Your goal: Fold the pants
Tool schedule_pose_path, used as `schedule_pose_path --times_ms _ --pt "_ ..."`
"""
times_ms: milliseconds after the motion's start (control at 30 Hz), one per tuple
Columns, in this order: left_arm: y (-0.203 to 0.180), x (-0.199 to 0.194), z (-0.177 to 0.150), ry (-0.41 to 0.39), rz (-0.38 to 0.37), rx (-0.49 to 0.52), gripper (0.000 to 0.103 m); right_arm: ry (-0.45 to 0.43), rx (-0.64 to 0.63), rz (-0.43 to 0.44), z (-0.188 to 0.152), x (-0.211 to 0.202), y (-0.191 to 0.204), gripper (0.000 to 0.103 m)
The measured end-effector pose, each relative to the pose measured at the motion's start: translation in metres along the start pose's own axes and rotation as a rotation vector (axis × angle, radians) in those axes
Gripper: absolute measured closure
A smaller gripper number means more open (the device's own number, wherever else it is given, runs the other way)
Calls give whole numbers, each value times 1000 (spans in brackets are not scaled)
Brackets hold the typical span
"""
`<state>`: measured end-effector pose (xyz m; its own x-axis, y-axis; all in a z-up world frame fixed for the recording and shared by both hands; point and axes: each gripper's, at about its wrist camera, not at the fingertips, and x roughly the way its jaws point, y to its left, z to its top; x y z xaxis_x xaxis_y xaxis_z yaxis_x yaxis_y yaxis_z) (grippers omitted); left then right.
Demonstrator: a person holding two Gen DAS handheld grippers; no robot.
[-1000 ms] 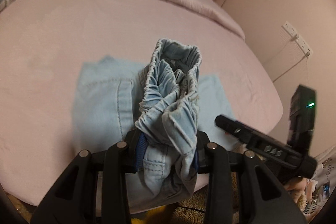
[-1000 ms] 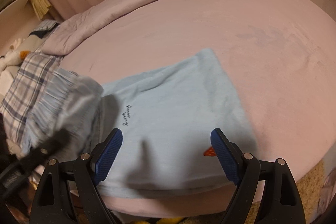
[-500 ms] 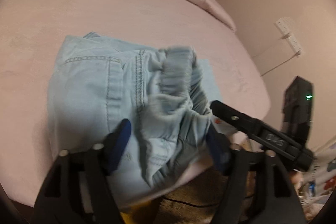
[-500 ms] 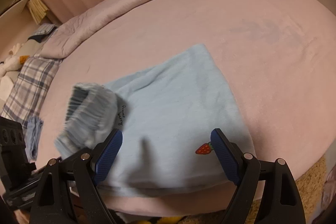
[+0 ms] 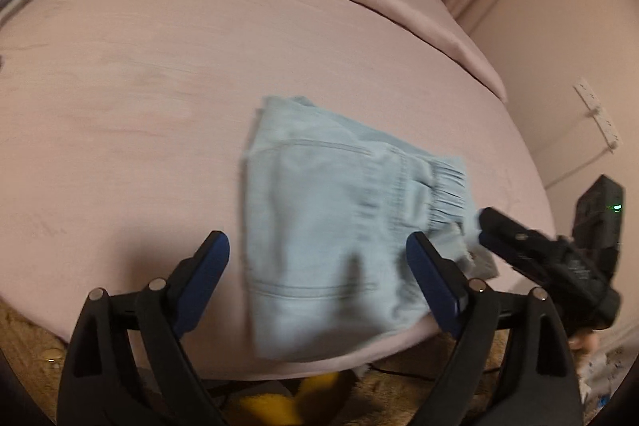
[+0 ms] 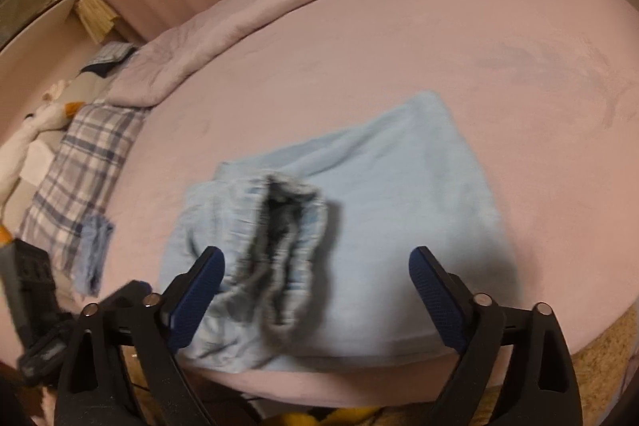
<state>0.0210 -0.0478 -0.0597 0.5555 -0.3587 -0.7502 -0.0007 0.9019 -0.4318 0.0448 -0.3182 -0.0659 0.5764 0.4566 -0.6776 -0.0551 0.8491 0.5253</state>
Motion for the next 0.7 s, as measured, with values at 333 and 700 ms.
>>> schedule_pose_path --times_ms 333,700 --pt "36 -13 -7 1 90 -91 13 122 -72 35 -2 43 24 7" --pt "56 -22 -6 -21 100 -169 13 129 -185 -43 -8 52 44 37"
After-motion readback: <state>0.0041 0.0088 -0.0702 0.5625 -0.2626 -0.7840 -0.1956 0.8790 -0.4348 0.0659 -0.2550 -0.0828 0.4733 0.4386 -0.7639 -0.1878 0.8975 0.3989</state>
